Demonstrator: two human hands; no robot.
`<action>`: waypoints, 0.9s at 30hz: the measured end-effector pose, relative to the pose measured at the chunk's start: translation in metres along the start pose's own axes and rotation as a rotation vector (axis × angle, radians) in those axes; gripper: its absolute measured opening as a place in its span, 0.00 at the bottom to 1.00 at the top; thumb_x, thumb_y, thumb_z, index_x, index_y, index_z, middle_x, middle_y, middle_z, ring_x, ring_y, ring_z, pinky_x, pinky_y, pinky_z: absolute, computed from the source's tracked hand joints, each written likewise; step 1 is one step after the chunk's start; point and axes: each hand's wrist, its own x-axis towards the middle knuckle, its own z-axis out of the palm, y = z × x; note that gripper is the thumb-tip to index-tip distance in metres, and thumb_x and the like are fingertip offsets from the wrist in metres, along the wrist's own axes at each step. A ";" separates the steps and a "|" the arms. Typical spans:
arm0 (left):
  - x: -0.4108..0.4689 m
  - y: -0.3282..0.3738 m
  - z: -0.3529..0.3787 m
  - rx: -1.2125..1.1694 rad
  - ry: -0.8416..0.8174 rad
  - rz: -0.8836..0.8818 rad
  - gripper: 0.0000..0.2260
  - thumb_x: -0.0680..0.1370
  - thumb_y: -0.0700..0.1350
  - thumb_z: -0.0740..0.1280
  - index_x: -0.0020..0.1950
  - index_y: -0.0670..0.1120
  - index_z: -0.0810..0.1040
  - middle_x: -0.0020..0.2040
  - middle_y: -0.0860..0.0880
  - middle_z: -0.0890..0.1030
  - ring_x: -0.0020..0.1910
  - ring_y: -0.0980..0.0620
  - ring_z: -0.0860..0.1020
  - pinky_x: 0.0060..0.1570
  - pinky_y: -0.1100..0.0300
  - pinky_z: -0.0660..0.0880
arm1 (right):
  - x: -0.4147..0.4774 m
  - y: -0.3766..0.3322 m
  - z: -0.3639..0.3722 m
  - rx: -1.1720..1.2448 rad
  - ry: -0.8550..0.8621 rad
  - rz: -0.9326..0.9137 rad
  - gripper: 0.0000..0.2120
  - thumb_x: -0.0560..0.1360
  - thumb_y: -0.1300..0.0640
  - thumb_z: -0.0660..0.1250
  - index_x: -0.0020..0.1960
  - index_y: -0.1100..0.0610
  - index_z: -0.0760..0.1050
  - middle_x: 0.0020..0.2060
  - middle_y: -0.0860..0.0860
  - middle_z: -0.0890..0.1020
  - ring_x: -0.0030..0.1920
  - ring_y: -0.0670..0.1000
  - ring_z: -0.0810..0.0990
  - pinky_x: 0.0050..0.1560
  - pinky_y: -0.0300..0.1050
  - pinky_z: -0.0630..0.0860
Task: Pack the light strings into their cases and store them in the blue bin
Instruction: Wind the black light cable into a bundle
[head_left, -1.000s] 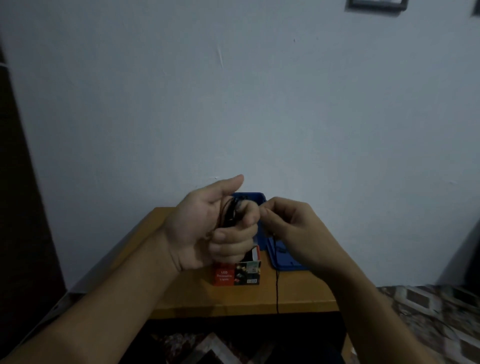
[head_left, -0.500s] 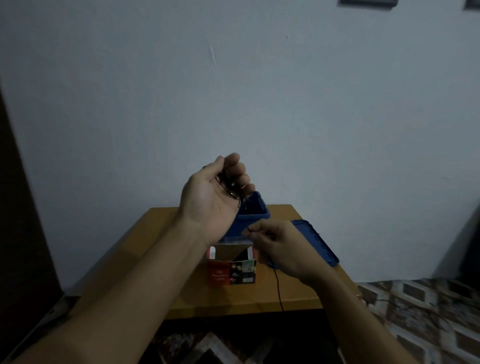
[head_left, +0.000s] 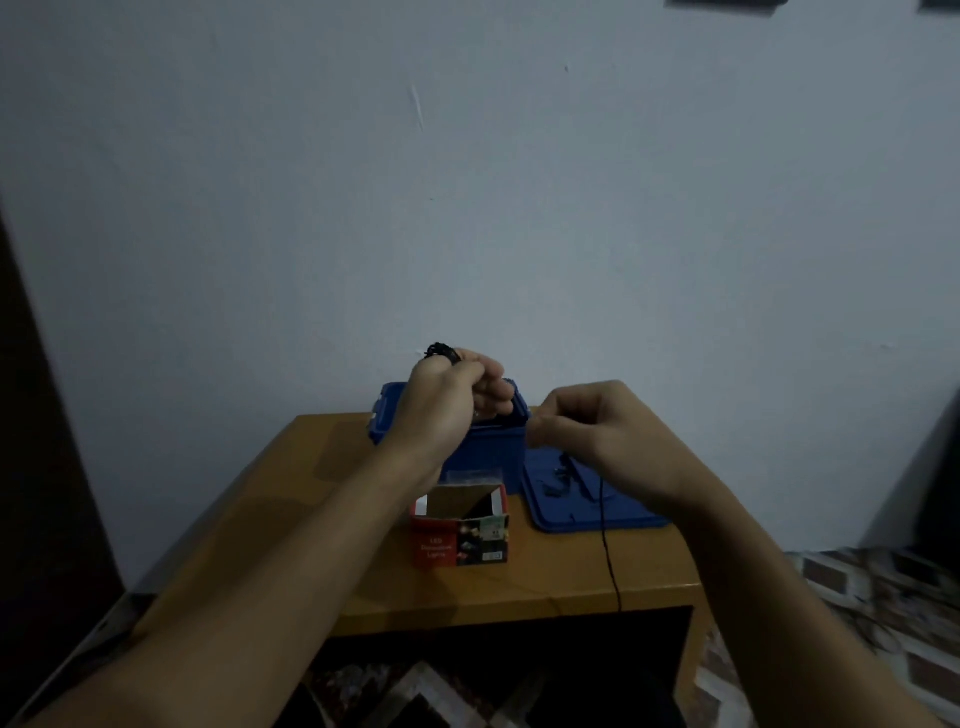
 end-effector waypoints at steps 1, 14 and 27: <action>-0.001 0.000 0.002 0.029 -0.016 -0.021 0.11 0.83 0.36 0.55 0.48 0.38 0.77 0.40 0.42 0.82 0.39 0.47 0.82 0.42 0.58 0.80 | -0.001 -0.002 -0.003 -0.011 -0.017 0.000 0.11 0.80 0.59 0.68 0.39 0.61 0.80 0.22 0.42 0.71 0.23 0.42 0.65 0.26 0.34 0.62; -0.023 -0.005 0.012 -0.001 -0.655 -0.475 0.32 0.78 0.72 0.47 0.31 0.47 0.69 0.24 0.51 0.61 0.20 0.55 0.56 0.22 0.61 0.53 | -0.022 0.003 -0.009 0.090 0.006 -0.098 0.12 0.82 0.57 0.64 0.41 0.60 0.77 0.25 0.44 0.79 0.24 0.44 0.65 0.26 0.36 0.63; -0.024 -0.014 0.005 -0.280 -1.066 -0.516 0.35 0.77 0.73 0.50 0.24 0.46 0.64 0.19 0.50 0.63 0.17 0.54 0.57 0.19 0.62 0.52 | -0.030 0.023 -0.002 0.197 0.091 -0.120 0.12 0.77 0.49 0.66 0.43 0.58 0.78 0.29 0.51 0.72 0.30 0.52 0.66 0.31 0.49 0.64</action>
